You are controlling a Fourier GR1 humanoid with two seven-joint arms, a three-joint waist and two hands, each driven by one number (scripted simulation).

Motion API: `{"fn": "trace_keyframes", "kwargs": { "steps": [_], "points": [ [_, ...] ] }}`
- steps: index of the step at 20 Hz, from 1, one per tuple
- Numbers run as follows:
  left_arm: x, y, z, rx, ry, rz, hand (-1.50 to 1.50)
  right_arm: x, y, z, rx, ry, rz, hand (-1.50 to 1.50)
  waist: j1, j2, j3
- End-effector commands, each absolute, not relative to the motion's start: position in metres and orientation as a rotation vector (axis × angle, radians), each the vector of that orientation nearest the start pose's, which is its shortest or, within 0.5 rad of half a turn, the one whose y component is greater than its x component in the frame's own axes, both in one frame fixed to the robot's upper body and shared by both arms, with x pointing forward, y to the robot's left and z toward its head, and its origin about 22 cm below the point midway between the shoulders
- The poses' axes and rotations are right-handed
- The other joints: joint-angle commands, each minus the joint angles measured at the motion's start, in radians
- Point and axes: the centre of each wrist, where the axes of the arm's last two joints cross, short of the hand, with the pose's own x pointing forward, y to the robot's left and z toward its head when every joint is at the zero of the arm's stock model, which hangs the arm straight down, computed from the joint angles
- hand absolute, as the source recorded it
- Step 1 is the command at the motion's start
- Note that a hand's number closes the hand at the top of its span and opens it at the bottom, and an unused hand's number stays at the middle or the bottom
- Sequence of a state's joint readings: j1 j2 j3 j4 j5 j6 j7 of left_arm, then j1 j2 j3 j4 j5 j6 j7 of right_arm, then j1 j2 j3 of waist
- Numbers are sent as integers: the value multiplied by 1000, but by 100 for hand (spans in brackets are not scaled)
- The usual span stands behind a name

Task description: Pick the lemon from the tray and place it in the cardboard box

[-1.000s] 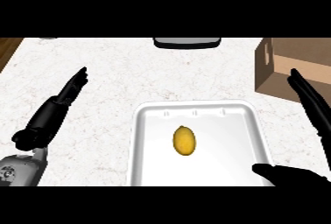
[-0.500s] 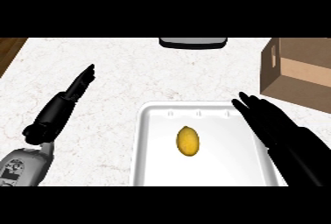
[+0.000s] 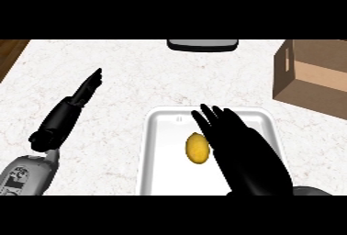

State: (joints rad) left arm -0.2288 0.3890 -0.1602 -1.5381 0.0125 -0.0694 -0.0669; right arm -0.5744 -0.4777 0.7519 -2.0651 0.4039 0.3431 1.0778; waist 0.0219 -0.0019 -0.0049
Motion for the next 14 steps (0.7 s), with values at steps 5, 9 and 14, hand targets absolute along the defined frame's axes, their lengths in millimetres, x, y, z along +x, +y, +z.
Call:
{"fn": "trace_keyframes", "kwargs": {
  "steps": [5,9,14],
  "points": [
    [289,276,65,88,-1730,-526,0,206,-58,172,-781,-1043,1397,-150,-16,-4,2],
    [299,272,73,106,-1744,-539,0,213,-41,157,-789,-1017,1392,-150,-22,-1,3],
    [287,272,55,90,-1750,-523,0,218,-41,148,-882,-984,1404,-150,-25,-2,3]
  ]
}}
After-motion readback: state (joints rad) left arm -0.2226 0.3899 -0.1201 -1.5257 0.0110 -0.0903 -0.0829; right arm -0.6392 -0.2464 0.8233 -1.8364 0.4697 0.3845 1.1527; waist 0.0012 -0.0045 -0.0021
